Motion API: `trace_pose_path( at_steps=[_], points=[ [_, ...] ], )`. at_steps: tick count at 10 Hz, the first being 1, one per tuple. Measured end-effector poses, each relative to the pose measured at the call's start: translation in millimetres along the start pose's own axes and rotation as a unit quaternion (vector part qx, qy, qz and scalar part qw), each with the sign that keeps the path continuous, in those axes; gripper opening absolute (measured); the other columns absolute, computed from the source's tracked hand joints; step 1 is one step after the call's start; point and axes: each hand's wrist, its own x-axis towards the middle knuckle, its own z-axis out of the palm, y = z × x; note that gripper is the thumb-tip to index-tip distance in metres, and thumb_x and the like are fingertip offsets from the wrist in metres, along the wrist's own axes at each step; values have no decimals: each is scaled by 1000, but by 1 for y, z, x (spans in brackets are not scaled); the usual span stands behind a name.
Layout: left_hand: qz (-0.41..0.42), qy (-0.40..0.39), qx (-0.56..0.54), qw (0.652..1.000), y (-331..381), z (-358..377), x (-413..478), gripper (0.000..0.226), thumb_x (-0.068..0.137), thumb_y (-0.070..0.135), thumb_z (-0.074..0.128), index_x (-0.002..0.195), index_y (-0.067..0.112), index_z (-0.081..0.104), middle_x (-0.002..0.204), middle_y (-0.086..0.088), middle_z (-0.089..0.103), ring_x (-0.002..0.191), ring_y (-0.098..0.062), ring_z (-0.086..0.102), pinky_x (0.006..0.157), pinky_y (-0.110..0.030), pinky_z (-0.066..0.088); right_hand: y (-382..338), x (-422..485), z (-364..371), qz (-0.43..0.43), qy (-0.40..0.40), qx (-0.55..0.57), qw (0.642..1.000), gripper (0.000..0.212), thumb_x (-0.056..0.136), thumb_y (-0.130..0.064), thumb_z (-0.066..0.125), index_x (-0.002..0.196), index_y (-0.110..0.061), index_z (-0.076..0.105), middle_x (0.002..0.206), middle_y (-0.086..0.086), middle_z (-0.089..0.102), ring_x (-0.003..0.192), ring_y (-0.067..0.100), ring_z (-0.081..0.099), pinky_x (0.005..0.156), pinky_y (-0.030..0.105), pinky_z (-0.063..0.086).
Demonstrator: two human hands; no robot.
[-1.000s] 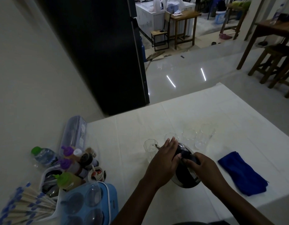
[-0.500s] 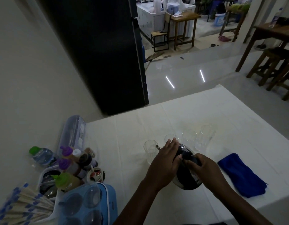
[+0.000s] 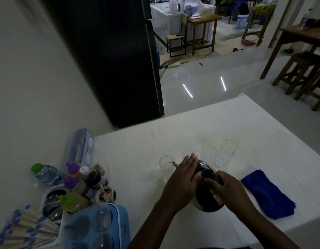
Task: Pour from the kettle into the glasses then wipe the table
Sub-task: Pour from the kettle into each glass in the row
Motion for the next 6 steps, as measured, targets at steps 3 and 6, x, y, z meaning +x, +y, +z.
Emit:
trace_pose_path(
  at_steps=[3,6],
  points=[
    [-3,-1,2,1000,1,-4,0,50,102,38,31,149,23,20,158,9,15,143,1,2,117,-28,14,-4,-1,0,-3,0,3,1000,14,84,-39,58,73,-34,50,70,-11,59,67,8,58,56,18,41],
    [-2,-7,4,1000,1,-6,0,50,102,35,32,148,22,20,157,9,15,143,2,2,117,-27,13,-5,-2,1,-2,4,-7,1000,15,85,-37,58,73,-35,50,68,-12,56,66,5,55,54,16,38]
  ],
)
